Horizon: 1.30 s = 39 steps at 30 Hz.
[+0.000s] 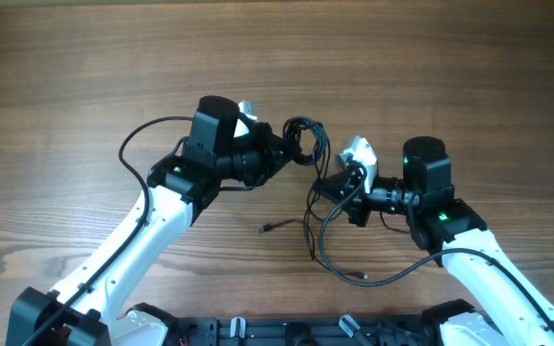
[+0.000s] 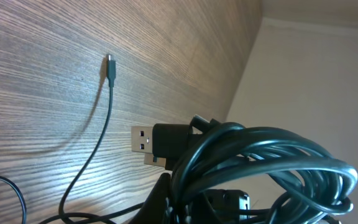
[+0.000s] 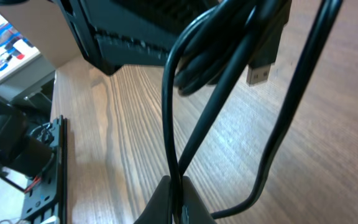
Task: Untangle cables
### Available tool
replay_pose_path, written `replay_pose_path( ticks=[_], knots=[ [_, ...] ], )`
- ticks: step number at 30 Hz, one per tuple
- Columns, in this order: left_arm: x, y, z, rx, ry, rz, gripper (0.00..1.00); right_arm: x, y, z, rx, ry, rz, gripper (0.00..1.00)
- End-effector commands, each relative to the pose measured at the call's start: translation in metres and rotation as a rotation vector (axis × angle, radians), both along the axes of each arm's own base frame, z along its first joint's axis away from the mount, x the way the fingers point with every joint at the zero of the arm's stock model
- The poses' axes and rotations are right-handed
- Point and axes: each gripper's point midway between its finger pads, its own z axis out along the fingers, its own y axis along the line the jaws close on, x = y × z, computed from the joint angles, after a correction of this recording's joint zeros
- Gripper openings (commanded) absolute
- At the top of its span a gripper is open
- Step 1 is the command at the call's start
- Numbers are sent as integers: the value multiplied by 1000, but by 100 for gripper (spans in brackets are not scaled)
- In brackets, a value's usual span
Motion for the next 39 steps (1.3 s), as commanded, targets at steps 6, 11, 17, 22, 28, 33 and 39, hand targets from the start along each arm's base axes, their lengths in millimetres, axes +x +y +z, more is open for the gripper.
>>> replay_pose_path(
  ticks=[6, 11, 17, 22, 28, 33, 39],
  knots=[
    [29, 23, -10, 130, -70, 170, 4, 5, -9, -13, 0, 254, -157, 5],
    [36, 32, -12, 187, -118, 194, 4, 5, -10, -4, 38, 302, -192, 4],
    [36, 32, -12, 189, -119, 197, 4, 3, -10, 12, 72, 283, -201, 5],
    [36, 32, -12, 189, -119, 197, 4, 3, -10, 16, 78, 269, -200, 4],
    [36, 32, -12, 189, -119, 197, 4, 4, -11, 14, 65, 260, -205, 7],
    [36, 32, -12, 189, -119, 197, 4, 4, -11, 14, 61, 247, -199, 5],
    [36, 32, -12, 189, -119, 197, 4, 2, -10, 15, 59, 230, -183, 5]
  ],
)
